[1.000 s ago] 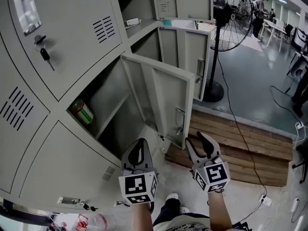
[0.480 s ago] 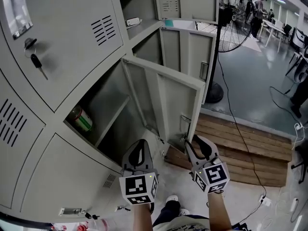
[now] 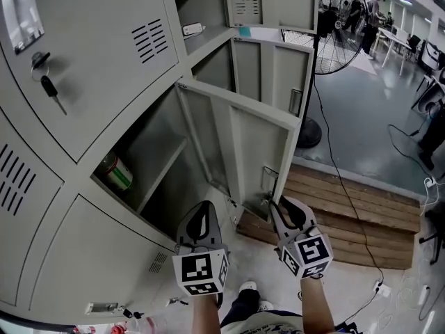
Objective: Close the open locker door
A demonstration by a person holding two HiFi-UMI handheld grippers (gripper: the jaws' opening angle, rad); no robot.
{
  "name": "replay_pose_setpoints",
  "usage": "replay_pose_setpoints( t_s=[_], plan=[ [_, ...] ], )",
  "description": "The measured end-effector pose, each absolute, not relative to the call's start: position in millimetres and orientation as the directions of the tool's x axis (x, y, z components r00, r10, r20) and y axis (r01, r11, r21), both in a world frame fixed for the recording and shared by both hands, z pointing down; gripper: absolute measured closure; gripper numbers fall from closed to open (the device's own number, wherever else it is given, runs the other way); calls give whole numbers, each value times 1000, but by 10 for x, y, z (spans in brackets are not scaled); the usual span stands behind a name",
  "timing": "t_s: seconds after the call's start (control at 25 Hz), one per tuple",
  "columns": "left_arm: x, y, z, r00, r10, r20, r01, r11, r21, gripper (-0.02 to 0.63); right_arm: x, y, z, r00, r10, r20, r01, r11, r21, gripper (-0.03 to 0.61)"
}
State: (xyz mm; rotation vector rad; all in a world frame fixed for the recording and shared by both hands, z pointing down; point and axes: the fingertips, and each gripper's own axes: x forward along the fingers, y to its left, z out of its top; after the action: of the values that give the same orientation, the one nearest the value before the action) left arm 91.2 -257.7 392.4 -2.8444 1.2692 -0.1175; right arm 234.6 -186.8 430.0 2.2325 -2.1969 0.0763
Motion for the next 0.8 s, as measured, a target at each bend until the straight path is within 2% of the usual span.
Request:
replay_pose_setpoints(
  t_s=[0.36,0.8],
  plan=[
    [827,-2512,3882,655,-754,48,-752,-657,-55,606,2220,-1834,4297,-21,-999,46,-1000,21,-12,489],
    [609,-2350,3840,619,-785,39,-783,-620,-56,606,1848,-1773,4279,-130,-991,39,-991,131,5,494]
  ],
)
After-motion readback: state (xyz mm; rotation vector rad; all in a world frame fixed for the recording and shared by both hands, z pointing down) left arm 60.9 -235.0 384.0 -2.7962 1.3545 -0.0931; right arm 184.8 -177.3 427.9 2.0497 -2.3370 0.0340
